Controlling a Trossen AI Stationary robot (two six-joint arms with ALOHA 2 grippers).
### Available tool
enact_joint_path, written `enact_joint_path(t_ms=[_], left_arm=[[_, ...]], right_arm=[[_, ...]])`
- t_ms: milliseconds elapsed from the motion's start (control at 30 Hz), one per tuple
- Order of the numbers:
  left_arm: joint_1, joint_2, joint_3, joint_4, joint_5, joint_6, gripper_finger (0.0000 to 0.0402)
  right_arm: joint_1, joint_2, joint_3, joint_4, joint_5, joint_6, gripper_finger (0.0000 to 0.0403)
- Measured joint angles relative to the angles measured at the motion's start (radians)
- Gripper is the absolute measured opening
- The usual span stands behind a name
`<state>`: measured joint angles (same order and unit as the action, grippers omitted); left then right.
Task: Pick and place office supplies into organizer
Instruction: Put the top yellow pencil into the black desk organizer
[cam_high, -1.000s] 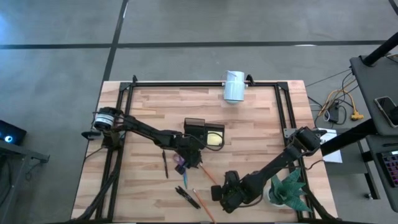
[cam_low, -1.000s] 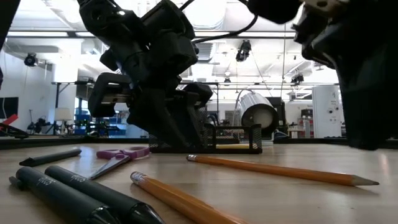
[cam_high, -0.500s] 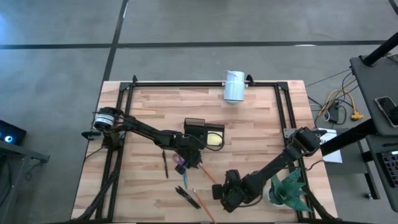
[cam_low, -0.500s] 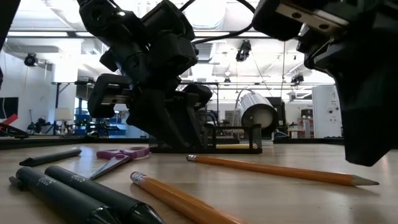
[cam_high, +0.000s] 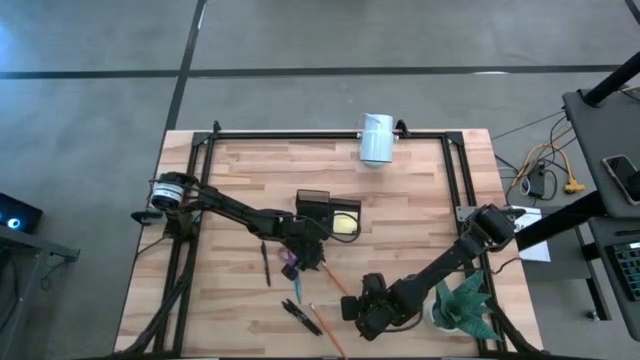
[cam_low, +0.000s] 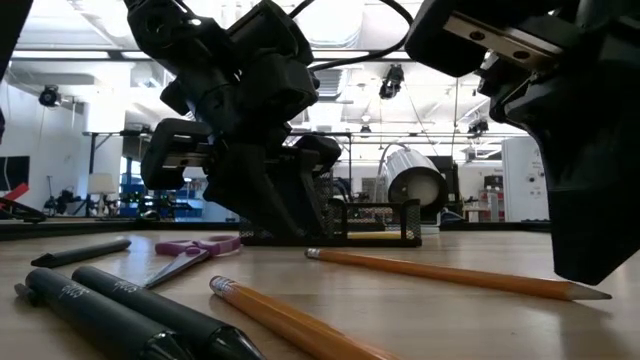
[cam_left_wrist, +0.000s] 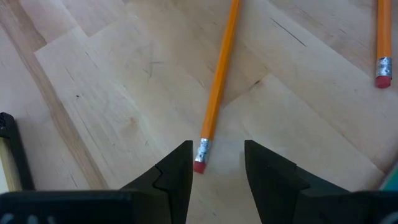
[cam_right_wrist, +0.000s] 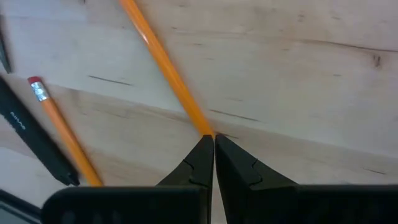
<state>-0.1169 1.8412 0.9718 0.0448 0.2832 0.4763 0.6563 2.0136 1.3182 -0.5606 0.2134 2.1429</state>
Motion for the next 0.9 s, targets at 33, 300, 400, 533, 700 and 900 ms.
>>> enact_joint_path(t_ms=[33, 300, 400, 533, 700, 900], left_arm=[[0.0, 0.0, 0.0, 0.0, 0.0, 0.0, 0.0127], [0.0, 0.0, 0.0, 0.0, 0.0, -0.001, 0.0127], [0.0, 0.0, 0.0, 0.0, 0.0, -0.001, 0.0127], [0.002, 0.0, 0.0, 0.0, 0.0, -0.001, 0.0127], [0.01, 0.0, -0.001, 0.0, -0.001, -0.001, 0.0127], [0.024, 0.0, -0.001, 0.011, -0.001, -0.001, 0.0127]], right_arm=[[0.0, 0.0, 0.0, -0.002, 0.0, 0.0, 0.0011], [0.007, 0.0, 0.022, -0.006, 0.0, -0.041, 0.0011], [0.007, 0.0, 0.018, -0.006, 0.0, -0.041, 0.0011], [0.006, 0.0, 0.008, -0.007, 0.0, -0.041, 0.0011], [0.006, 0.0, -0.002, -0.003, 0.0, -0.033, 0.0011], [0.006, 0.0, -0.005, 0.014, 0.0, -0.032, 0.0011]])
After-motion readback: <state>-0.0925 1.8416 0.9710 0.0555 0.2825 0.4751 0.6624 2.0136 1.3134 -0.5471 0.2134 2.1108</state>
